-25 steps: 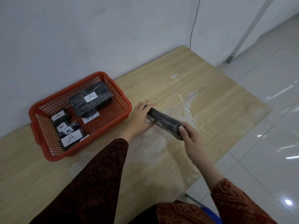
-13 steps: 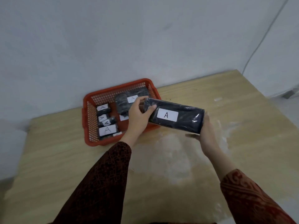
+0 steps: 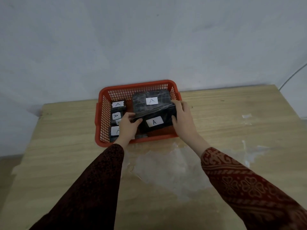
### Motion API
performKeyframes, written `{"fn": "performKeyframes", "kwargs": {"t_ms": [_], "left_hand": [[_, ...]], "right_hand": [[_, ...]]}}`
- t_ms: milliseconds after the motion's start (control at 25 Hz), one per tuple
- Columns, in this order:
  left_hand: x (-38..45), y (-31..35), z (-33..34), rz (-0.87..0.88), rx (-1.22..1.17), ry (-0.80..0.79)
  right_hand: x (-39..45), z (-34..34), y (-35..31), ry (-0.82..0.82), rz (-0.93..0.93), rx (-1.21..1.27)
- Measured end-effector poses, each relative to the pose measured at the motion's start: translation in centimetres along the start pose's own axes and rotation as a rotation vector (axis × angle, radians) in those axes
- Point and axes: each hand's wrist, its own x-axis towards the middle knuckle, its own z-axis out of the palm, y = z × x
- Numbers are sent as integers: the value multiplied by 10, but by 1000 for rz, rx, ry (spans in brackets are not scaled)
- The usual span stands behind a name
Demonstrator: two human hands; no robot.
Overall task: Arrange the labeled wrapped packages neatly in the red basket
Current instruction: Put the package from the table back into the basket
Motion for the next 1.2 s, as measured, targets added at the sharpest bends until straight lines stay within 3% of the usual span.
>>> {"fn": "performKeyframes", "kwargs": {"t_ms": [360, 560, 760, 1200], "left_hand": [[8, -13, -6, 85, 104, 58], [2, -15, 2, 228, 333, 41], [2, -18, 1, 257, 370, 19], [14, -16, 1, 184, 559, -197]], "right_hand": [[14, 24, 3, -66, 34, -344], [24, 20, 0, -153, 19, -481], [36, 24, 0, -384, 28, -551], [26, 35, 8, -398, 20, -502]]}}
